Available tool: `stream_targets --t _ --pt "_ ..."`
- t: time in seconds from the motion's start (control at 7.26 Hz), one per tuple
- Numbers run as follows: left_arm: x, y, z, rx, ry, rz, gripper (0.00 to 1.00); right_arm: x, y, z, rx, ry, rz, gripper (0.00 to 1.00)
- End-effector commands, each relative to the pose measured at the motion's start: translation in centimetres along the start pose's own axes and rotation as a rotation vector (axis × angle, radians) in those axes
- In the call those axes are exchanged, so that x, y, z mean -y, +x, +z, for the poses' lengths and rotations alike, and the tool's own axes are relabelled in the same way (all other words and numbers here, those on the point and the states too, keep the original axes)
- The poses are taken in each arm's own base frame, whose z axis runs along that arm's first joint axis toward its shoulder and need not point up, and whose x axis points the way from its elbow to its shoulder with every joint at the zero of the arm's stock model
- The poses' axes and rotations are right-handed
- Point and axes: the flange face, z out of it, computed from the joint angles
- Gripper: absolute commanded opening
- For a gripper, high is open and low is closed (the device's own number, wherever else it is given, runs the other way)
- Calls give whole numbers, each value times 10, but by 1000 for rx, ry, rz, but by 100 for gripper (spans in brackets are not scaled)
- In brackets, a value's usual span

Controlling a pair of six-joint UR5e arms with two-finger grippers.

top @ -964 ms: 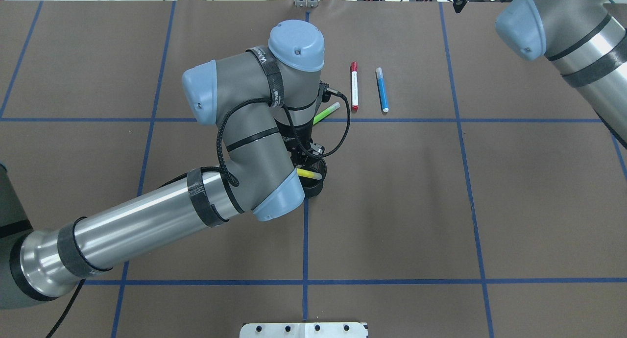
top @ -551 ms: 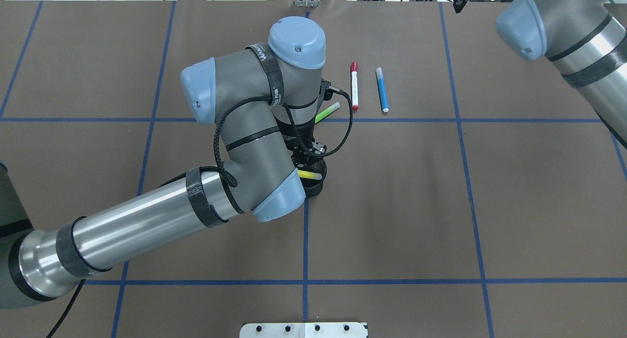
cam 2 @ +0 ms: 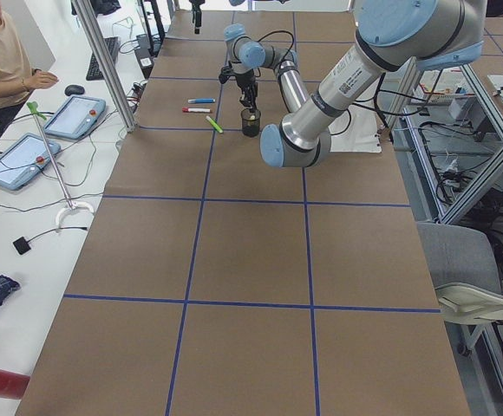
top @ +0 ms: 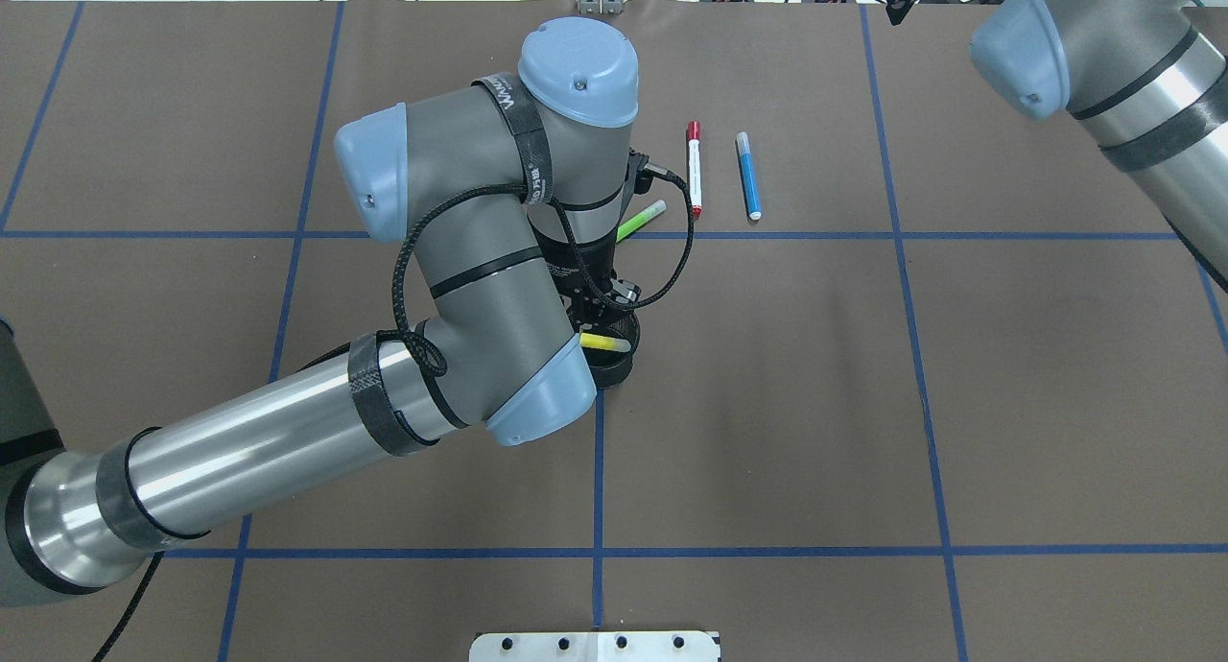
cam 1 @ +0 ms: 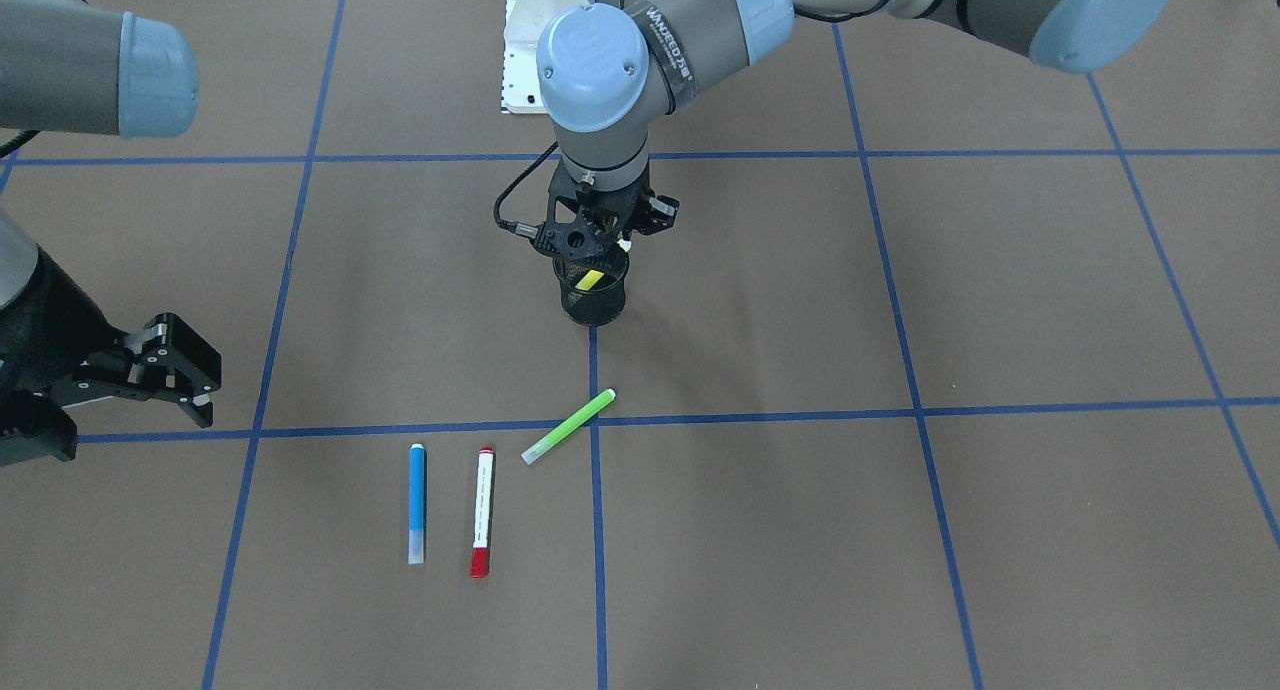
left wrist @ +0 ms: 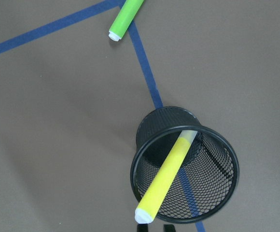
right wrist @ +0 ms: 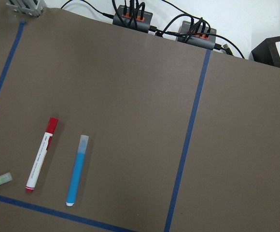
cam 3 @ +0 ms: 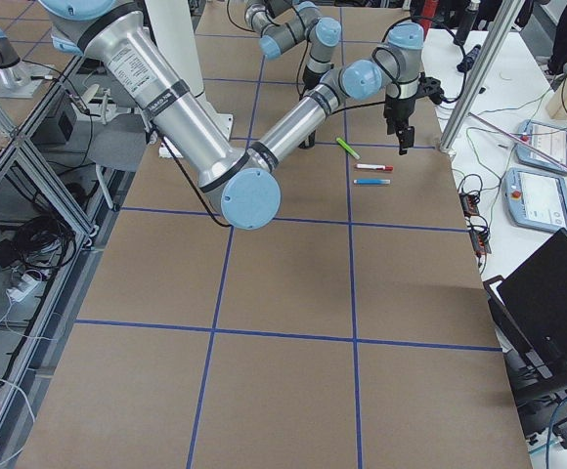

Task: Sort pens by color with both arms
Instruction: 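Lower the left gripper into the cup around the yellow highlighter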

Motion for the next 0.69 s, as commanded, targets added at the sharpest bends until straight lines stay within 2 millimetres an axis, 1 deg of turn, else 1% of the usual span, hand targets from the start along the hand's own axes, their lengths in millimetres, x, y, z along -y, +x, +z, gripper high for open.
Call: stream_targets --t 0.0,0.14,0.28,0.55 --pt "1 -3 5 9 -3 9 80 0 -1 0 1 0 0 99" --pt "2 -5 9 13 -8 5 79 0 0 2 0 -3 1 99" --pt "1 -3 16 17 -19 6 75 -1 -1 2 0 -4 0 99" --pt "6 -1 27 45 -19 7 69 -1 -1 2 0 -4 -1 99"
